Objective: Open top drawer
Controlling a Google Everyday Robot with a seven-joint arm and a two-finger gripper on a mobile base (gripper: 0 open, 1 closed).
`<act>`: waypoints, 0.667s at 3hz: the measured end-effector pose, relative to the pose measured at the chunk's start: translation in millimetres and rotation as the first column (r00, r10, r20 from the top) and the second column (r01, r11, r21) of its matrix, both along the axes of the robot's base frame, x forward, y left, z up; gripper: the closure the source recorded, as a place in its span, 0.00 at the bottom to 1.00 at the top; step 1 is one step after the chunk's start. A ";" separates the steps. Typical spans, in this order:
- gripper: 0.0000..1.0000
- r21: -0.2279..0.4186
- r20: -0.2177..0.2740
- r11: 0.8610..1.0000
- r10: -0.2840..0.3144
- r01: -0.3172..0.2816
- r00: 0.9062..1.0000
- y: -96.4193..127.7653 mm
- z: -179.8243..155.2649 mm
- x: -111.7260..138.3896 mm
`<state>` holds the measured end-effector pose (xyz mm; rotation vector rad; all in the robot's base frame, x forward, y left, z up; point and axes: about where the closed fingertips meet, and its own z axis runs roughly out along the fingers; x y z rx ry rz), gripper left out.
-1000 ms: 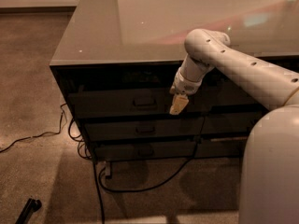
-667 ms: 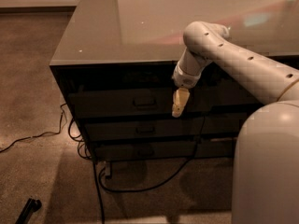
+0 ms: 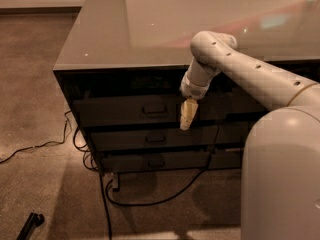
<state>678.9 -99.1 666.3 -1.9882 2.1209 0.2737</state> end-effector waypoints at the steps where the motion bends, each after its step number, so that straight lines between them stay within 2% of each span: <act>1: 0.19 -0.018 -0.020 1.000 0.017 -0.017 1.000 2.9 -12.5 -3.4; 2: 0.42 -0.037 -0.029 0.999 0.022 -0.023 0.999 -0.7 -17.3 -7.9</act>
Offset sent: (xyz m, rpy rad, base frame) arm -0.0125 -0.0072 -0.0181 -0.0639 0.0312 0.0273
